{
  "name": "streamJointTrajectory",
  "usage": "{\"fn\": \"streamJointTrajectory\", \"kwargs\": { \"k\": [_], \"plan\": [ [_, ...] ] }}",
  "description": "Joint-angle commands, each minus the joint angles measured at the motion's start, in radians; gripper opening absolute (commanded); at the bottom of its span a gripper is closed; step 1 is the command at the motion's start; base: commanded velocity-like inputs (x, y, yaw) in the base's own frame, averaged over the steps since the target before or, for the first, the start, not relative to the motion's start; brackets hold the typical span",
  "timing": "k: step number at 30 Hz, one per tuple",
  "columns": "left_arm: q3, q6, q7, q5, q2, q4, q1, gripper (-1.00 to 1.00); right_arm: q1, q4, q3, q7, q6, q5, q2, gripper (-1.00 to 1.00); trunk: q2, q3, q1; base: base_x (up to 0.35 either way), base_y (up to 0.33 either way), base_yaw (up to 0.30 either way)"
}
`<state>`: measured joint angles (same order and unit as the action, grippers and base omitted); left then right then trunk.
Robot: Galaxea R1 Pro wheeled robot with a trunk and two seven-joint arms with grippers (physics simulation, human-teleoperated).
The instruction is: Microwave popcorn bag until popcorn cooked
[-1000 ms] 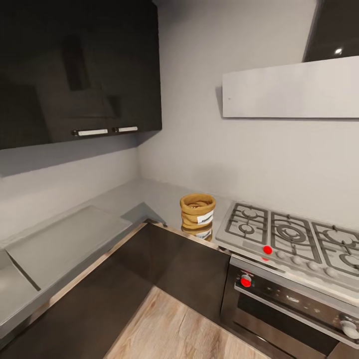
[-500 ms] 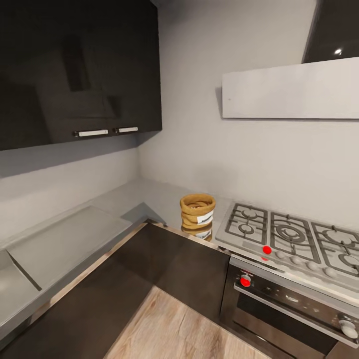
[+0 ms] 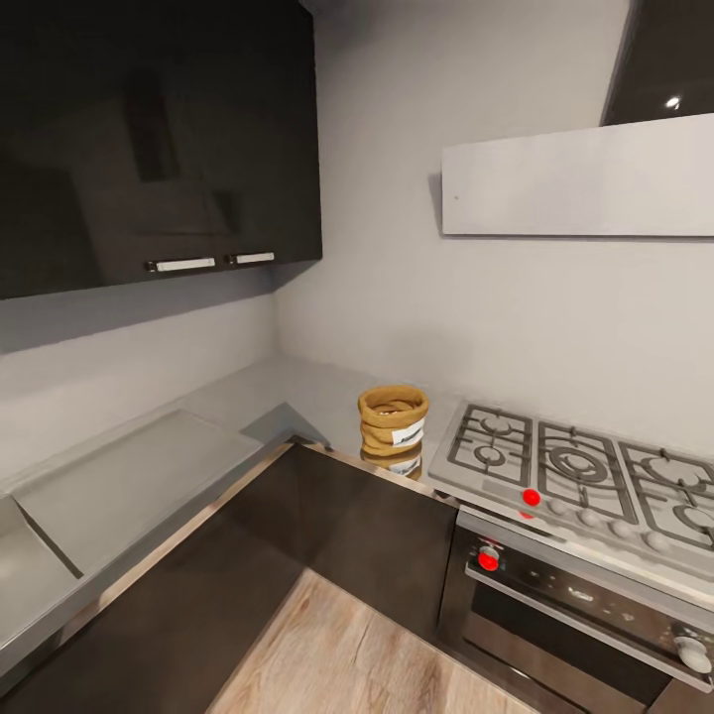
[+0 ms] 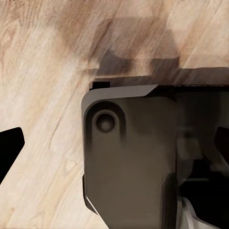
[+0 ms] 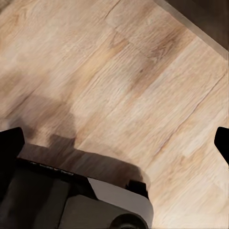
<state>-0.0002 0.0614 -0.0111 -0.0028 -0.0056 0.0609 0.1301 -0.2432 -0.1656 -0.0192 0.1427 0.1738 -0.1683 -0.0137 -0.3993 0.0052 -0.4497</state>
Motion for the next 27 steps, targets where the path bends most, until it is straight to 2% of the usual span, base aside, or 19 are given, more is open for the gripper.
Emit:
{"fn": "streamJointTrajectory", "kwargs": {
  "k": [1, 4, 5, 8, 9, 10, 12, 13, 15, 19, 20, 21, 22, 23, 26, 27],
  "plan": [
    [0.001, 0.004, -0.001, 0.000, 0.000, -0.001, 0.000, 1.00, -0.013, -0.004, -0.003, 0.000, -0.007, -0.005, -0.004, 1.00, -0.001, 0.000, 0.000, 0.000, 0.000, 0.000],
    [0.000, 0.004, -0.001, -0.001, 0.001, -0.001, 0.000, 1.00, -0.043, -0.047, -0.008, 0.001, -0.065, -0.005, -0.025, 1.00, -0.001, 0.000, 0.000, 0.000, 0.000, 0.000],
    [0.000, 0.004, -0.001, 0.000, 0.001, -0.001, 0.000, 1.00, -0.050, -0.098, -0.016, 0.002, -0.097, -0.005, -0.035, 1.00, -0.001, 0.000, 0.000, 0.000, 0.000, 0.000],
    [0.001, 0.004, -0.001, 0.000, 0.001, -0.001, -0.001, 1.00, -0.034, -0.330, -0.069, 0.004, -0.232, -0.003, -0.042, 1.00, -0.001, 0.000, 0.000, 0.000, 0.000, 0.000],
    [0.001, 0.004, -0.001, 0.000, 0.001, -0.001, -0.001, 1.00, 0.005, -0.491, -0.095, 0.005, -0.326, -0.002, -0.043, 1.00, -0.001, 0.000, 0.000, 0.000, 0.000, 0.000],
    [0.001, 0.005, -0.001, 0.000, 0.001, -0.001, -0.001, 1.00, 0.035, -0.578, -0.102, 0.006, -0.366, -0.001, -0.043, 1.00, -0.001, 0.000, 0.000, 0.000, 0.000, 0.000],
    [0.000, 0.005, -0.001, 0.000, 0.001, -0.001, -0.001, 1.00, 0.129, -0.819, -0.111, 0.006, -0.450, -0.002, -0.042, 1.00, -0.001, 0.000, 0.000, 0.000, 0.000, 0.000],
    [0.000, 0.005, -0.002, 0.000, 0.001, -0.001, -0.001, 1.00, 0.155, -0.891, -0.114, 0.006, -0.480, -0.002, -0.042, 1.00, -0.001, 0.000, 0.000, 0.000, 0.000, 0.000],
    [0.001, 0.005, -0.001, 0.000, 0.000, -0.001, 0.000, 1.00, 0.172, -0.943, -0.115, 0.006, -0.510, -0.002, -0.042, 1.00, -0.001, 0.000, 0.000, 0.000, 0.000, 0.000],
    [0.000, 0.005, -0.001, -0.002, 0.000, -0.001, -0.001, 1.00, 0.179, -0.975, -0.128, 0.006, -0.525, -0.002, -0.043, 1.00, -0.001, 0.000, 0.000, 0.000, 0.000, 0.000],
    [0.001, 0.005, -0.001, -0.002, 0.000, -0.001, -0.001, 1.00, 0.179, -0.985, -0.181, 0.006, -0.533, -0.002, -0.043, 1.00, -0.001, 0.000, 0.000, 0.000, 0.000, 0.000],
    [0.002, 0.005, -0.001, -0.001, -0.001, -0.001, -0.001, 1.00, 0.179, -0.988, -0.216, 0.006, -0.535, -0.002, -0.042, 1.00, -0.001, 0.000, 0.000, 0.000, 0.000, 0.000],
    [0.002, 0.005, -0.001, -0.001, -0.001, -0.001, -0.001, 1.00, 0.178, -0.989, -0.226, 0.006, -0.536, -0.002, -0.042, 1.00, -0.001, 0.000, 0.000, 0.000, 0.000, 0.000],
    [0.003, 0.005, -0.001, -0.001, -0.001, -0.001, -0.003, 1.00, 0.178, -1.000, -0.258, 0.006, -0.538, -0.001, -0.042, 1.00, -0.001, 0.000, 0.000, 0.000, 0.000, 0.000],
    [0.004, 0.006, -0.001, 0.000, -0.001, -0.001, -0.006, 1.00, 0.177, -1.051, -0.278, 0.007, -0.571, 0.000, -0.041, 1.00, -0.001, 0.000, 0.000, 0.000, 0.000, 0.000],
    [0.002, 0.006, -0.001, 0.000, -0.001, -0.001, -0.008, 1.00, 0.176, -1.147, -0.281, 0.008, -0.638, 0.003, -0.037, 1.00, -0.001, 0.000, 0.000, 0.000, 0.000, 0.000]
  ]
}}
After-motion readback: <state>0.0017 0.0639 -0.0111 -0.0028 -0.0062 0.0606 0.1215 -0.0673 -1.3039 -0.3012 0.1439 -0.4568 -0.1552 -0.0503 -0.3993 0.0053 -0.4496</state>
